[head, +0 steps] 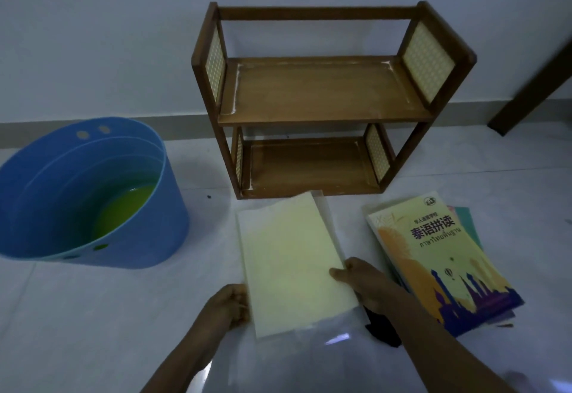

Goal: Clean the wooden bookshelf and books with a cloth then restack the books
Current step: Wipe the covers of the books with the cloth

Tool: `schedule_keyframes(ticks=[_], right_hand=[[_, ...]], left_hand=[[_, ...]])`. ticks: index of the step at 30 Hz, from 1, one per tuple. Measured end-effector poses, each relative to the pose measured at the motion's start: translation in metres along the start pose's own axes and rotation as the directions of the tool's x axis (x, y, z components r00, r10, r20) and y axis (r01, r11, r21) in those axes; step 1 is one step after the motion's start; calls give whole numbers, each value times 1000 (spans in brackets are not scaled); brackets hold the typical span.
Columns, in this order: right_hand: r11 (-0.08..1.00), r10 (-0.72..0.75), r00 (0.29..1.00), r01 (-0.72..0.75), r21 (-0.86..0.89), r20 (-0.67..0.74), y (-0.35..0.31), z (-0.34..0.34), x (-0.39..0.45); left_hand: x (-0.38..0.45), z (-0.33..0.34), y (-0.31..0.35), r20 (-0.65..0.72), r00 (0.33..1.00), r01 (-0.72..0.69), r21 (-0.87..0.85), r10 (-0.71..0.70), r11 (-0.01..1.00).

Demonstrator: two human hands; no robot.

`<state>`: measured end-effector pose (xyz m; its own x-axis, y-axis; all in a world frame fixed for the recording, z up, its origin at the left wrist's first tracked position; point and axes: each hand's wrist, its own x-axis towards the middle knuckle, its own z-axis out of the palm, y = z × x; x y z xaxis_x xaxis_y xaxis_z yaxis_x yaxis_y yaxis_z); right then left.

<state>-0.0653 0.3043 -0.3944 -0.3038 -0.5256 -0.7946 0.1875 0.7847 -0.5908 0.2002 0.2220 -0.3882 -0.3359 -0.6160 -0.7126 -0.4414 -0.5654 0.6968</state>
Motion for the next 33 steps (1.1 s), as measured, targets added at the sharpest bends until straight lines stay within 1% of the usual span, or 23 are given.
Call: schedule_keyframes(ticks=[1,3,5,6,7,8,9,11,12,13,14,15,16,17,18,20,21,22,24,26,28,31,33], right_hand=[[998,-17,1000,16,55,10,-3,-2,-3],[982,-71,994,56,182,77,-12,-6,-11],[953,-124,975,64,298,187,-24,-7,-22],[942,-153,960,70,329,235,-30,-8,-28],[937,-184,947,88,337,264,-37,-10,-36],[942,-214,941,129,309,261,-44,-11,-45],[952,-245,940,187,241,238,-53,-13,-56],[957,-287,952,280,77,110,-63,-21,-68],[946,-322,945,319,54,52,-65,-28,-71],[936,-346,937,342,85,47,-67,-35,-76],[925,-365,930,355,138,53,-68,-40,-80],[914,-386,922,375,156,43,-65,-45,-82],[906,-406,913,399,142,22,-60,-50,-80],[895,-439,898,435,99,30,-56,-56,-77],[881,-473,879,471,32,66,-52,-59,-74],[832,-521,832,545,-104,189,-49,-58,-72],[812,-531,817,566,-141,223,-49,-54,-71],[798,-545,808,582,-156,223,-50,-48,-69],[785,-587,796,604,-134,146,-53,-36,-63],[798,-592,803,596,-96,68,-56,-26,-51],[810,-581,813,583,-67,51,-56,-16,-37],[781,-614,790,609,-138,8,-54,2,-29],[745,-656,754,640,-185,-30,-54,11,-35]], left_hand=[[1,-5,-6,-13,997,-77,80,78,994],[0,-12,-13,-57,966,-225,299,252,928],[2,-16,-11,-119,919,-308,377,375,874],[3,-18,-8,-130,900,-329,425,417,843],[10,-21,-2,-109,865,-379,497,489,781],[15,-23,4,-60,837,-413,583,544,700],[19,-25,13,-2,830,-444,601,557,664],[22,-28,24,43,833,-477,562,552,676],[18,-25,29,15,788,-533,516,615,671],[15,-21,33,-30,724,-601,463,689,651],[10,-18,39,-83,695,-623,429,715,655],[6,-13,48,-120,684,-628,404,719,665],[-1,-9,55,-150,656,-627,436,740,645],[-2,-7,64,-169,614,-646,454,771,613],[-4,-6,68,-165,608,-653,451,777,608],[0,-8,74,-156,657,-646,388,737,658],[-1,-9,75,-139,678,-645,360,722,674],[-1,-8,74,-123,699,-637,339,704,692],[-1,-8,76,-80,729,-627,319,680,710],[0,-10,77,-61,761,-597,323,646,734],[6,-17,73,-69,784,-563,341,617,753],[9,-23,67,-102,790,-542,343,604,767],[5,-24,67,-156,769,-545,346,619,764]])
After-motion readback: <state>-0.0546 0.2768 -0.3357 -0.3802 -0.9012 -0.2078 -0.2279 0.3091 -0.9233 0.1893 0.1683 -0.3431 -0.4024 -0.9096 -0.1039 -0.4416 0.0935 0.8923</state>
